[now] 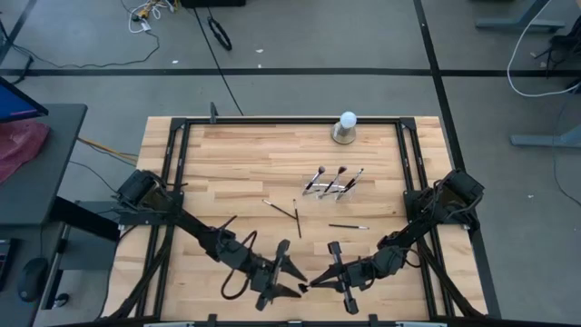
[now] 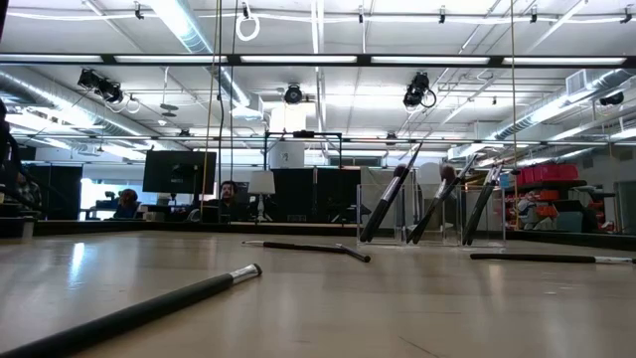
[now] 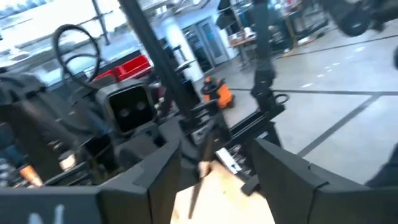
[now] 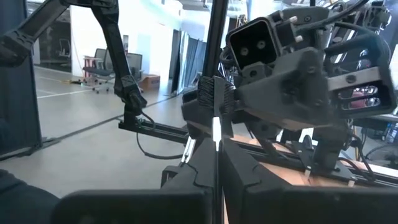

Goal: Put items in baskets/containers
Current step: Put the black brow brush into the transparent organizer

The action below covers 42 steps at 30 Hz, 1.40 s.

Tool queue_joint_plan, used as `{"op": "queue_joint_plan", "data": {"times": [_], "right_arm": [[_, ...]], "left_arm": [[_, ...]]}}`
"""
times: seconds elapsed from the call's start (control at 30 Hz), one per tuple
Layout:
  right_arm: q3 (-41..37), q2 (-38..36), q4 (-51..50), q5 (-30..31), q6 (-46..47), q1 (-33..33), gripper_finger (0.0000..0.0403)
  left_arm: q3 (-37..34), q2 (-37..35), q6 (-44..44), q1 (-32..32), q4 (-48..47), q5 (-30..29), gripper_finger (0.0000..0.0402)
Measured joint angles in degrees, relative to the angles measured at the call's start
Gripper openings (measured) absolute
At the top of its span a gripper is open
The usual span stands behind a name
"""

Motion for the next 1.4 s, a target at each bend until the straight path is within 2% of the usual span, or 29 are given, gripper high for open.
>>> {"op": "queue_joint_plan", "data": {"times": [0.37, 0.6, 0.77, 0.83, 0.9, 0.97, 1.1, 1.17, 1.23, 1.3, 1.4], "right_arm": [[0.02, 0.00, -0.26, 0.18, 0.24, 0.02, 0.0009], [0.09, 0.00, -0.77, 0.15, 1.31, 0.02, 0.0009], [0.26, -0.09, -4.28, 1.00, 4.95, 0.04, 0.0017], [0.30, -0.23, -6.24, 3.14, 6.87, 0.13, 0.0028], [0.26, -1.57, -11.57, 9.04, 8.05, 1.01, 0.0043], [0.02, -4.33, -21.68, 16.74, 10.14, 2.64, 0.0059], [0.08, -14.26, -48.18, 31.52, 25.67, 6.91, 0.0080], [0.01, -18.45, -61.63, 33.10, 37.07, 8.92, 0.0083], [0.00, -21.59, -70.08, 32.92, 47.25, 10.54, 0.0082], [0.02, -22.81, -75.12, 33.09, 53.39, 11.92, 0.0079], [0.02, -22.46, -78.01, 32.79, 56.91, 13.65, 0.0070]], "left_arm": [[0.00, 0.00, -1.74, 0.93, 0.35, 0.57, 0.0083], [0.00, 0.00, -0.91, 0.99, 0.48, 4.50, 0.0018], [-0.02, 0.02, -1.91, 0.87, -0.20, 4.45, 0.0011], [-0.04, 0.04, -3.24, 0.77, -0.48, 3.31, 0.0009], [-0.04, 0.03, -5.09, 0.67, -0.42, 0.68, 0.0003], [0.05, -0.74, -7.57, 0.42, -1.51, -3.67, 0.0002], [0.42, -4.23, -13.49, 1.14, -10.34, -12.00, 0.0001], [2.51, -6.31, -16.79, 2.76, -18.28, -14.71, 0.0001], [6.03, -7.31, -19.35, 5.29, -25.80, -16.41, 0.0001], [10.21, -7.23, -19.96, 8.08, -33.67, -16.61, 0.0001], [16.60, -5.79, -19.91, 12.67, -42.86, -15.79, 0.0001]]}}
